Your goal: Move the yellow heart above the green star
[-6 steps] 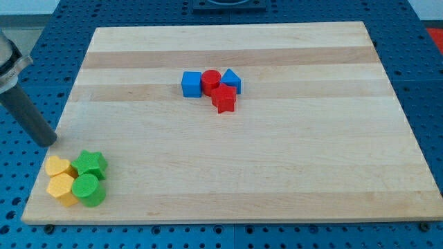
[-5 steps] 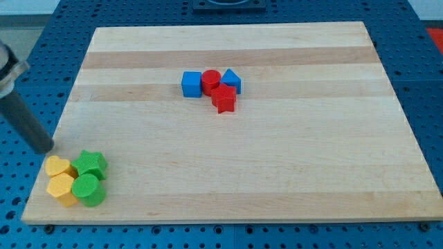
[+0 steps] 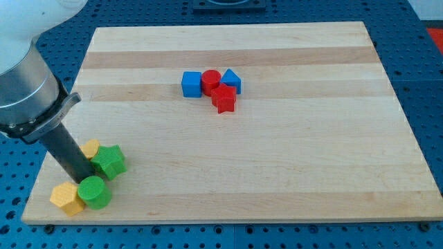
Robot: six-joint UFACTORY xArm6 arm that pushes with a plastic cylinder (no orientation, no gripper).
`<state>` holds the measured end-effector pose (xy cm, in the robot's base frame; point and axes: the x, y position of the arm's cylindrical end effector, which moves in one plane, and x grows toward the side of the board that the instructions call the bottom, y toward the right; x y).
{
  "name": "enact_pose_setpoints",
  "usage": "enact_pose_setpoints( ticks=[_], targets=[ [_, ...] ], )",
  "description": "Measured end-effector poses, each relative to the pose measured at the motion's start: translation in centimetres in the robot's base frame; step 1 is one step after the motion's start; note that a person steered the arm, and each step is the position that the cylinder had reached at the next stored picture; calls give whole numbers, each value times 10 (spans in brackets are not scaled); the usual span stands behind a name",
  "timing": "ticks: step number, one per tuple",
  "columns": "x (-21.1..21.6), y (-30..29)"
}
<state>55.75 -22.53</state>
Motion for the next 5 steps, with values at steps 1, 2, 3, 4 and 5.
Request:
enact_pose_setpoints(
  ticks=[1, 2, 3, 4, 5],
  targets=[
    [-13, -5],
    [-27, -7],
    [-39, -10],
    [-47, -10],
    [-69, -10]
  ],
)
